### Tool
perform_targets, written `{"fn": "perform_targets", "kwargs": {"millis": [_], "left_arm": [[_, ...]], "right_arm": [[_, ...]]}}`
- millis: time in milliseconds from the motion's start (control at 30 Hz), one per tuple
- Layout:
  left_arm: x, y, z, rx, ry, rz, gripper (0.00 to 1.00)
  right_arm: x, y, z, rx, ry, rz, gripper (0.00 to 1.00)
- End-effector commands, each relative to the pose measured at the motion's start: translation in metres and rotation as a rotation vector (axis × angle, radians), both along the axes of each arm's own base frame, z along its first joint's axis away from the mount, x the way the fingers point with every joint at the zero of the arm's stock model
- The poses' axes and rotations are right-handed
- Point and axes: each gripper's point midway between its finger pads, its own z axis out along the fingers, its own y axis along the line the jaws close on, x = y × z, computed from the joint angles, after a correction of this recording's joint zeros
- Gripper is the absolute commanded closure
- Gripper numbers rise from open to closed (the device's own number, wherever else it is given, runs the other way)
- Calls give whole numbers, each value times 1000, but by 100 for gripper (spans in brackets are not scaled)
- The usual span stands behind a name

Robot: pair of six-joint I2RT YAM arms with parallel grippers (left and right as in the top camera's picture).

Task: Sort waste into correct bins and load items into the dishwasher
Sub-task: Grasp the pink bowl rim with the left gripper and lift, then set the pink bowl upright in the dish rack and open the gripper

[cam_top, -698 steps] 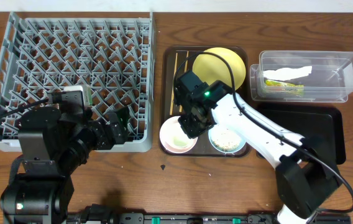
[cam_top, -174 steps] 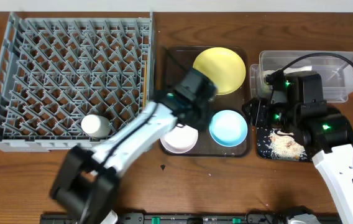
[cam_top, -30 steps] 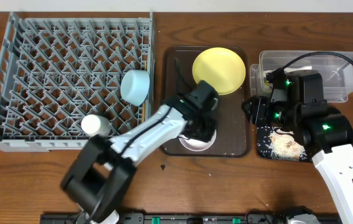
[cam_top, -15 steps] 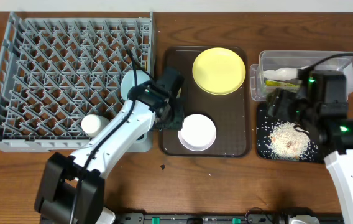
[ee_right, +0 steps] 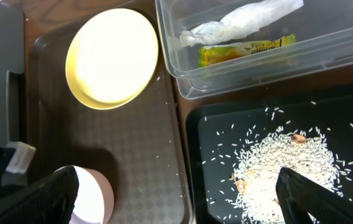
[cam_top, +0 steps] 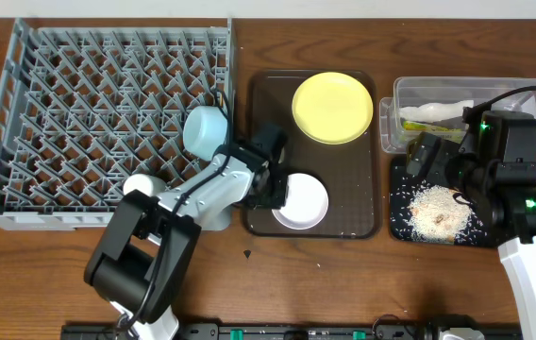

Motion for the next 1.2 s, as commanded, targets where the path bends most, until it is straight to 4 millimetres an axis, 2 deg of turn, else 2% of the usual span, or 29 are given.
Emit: {"fn": "perform_targets", "kwargs": {"millis": [0, 133, 200, 300, 367, 467, 533, 633, 833, 967, 1167], "left_arm": [[-6, -6, -8, -5, 23, -21, 92], [-5, -7, -5, -10, 16, -22, 93], [-2, -6, 5, -17, 3, -15, 93], [11, -1, 36, -26, -51, 10, 93], [25, 12, 67, 1, -132, 46, 93], [47, 49, 122, 102, -311, 129, 92], [57, 75, 151, 183, -424, 183, 92], [65, 133, 197, 395, -616, 315, 93], [65, 223, 251, 915, -794, 468, 93], [71, 256, 262, 1149, -799, 517, 93], [97, 285, 239, 1403, -670, 426, 93]], "right_arm": [[-1, -2, 3, -6, -6, -6, 1], [-1, -2, 3, -6, -6, -6, 1], [-1, -2, 2, -5, -2, -5, 1], [-3, 1, 1, 9, 8, 6, 1], [-4, 2, 0, 11, 13, 8, 1], [-5, 1, 0, 11, 15, 7, 1], [-5, 1, 0, 11, 14, 7, 1], [-5, 1, 0, 11, 14, 7, 1], [-4, 1, 0, 11, 13, 7, 1], [-4, 1, 0, 11, 13, 7, 1], [-4, 1, 0, 11, 13, 7, 1]]}}
